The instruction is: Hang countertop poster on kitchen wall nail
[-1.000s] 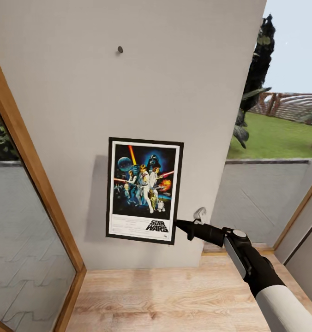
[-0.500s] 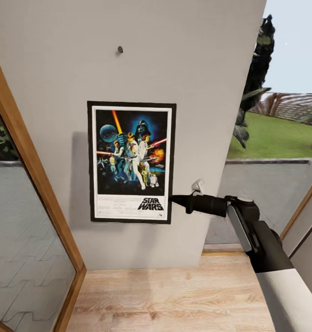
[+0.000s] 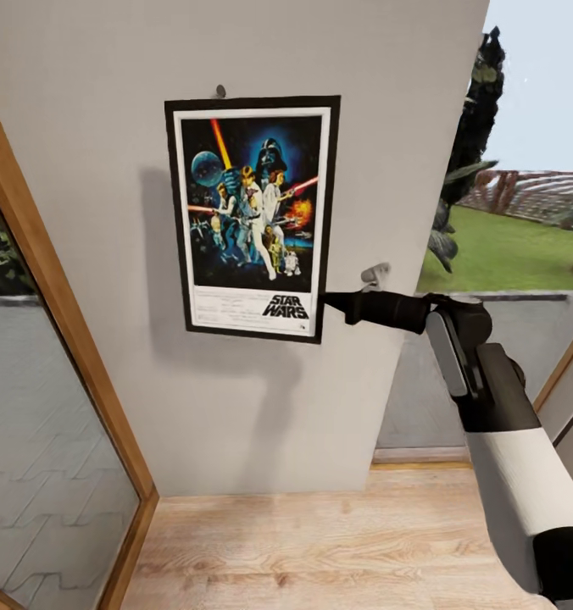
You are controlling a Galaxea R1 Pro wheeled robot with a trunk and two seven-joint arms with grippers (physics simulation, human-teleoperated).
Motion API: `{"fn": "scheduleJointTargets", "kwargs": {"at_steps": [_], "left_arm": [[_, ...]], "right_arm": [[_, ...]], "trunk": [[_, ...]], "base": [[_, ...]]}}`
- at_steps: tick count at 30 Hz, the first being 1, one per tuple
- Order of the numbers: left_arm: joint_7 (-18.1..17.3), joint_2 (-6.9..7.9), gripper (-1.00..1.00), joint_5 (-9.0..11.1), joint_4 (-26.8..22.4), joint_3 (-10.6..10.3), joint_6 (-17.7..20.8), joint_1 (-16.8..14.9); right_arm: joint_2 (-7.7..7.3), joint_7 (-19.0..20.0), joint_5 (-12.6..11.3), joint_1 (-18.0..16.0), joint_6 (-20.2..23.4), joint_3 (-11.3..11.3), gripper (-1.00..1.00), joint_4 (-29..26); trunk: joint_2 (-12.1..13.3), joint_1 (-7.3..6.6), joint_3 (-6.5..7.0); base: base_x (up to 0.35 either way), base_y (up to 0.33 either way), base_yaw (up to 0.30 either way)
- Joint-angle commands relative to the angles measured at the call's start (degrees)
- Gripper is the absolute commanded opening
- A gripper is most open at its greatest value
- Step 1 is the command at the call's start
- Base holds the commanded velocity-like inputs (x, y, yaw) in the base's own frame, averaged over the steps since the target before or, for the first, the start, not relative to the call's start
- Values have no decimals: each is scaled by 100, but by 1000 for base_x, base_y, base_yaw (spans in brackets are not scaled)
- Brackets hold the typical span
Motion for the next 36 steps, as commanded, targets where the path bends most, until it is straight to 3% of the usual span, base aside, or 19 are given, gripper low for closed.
{"fn": "scheduleJointTargets", "kwargs": {"at_steps": [1,16,28,36], "left_arm": [[-3,-1,100,-2,-5,3,-9,0],[-3,-1,100,-2,-5,3,-9,0],[-3,-1,100,-2,-5,3,-9,0],[-3,-1,100,-2,-14,3,-9,0]], "right_arm": [[-3,4,-15,-34,32,4,-100,-1],[5,-6,-55,-429,150,3,-100,-106],[7,-3,-380,-477,366,3,-100,-227],[7,-3,-400,-477,374,3,-100,-230]], "trunk": [[-11,4,-12],[-11,4,-12],[-11,4,-12],[-11,4,-12]], "base": [[0,0,0],[0,0,0],[0,0,0],[0,0,0]]}}
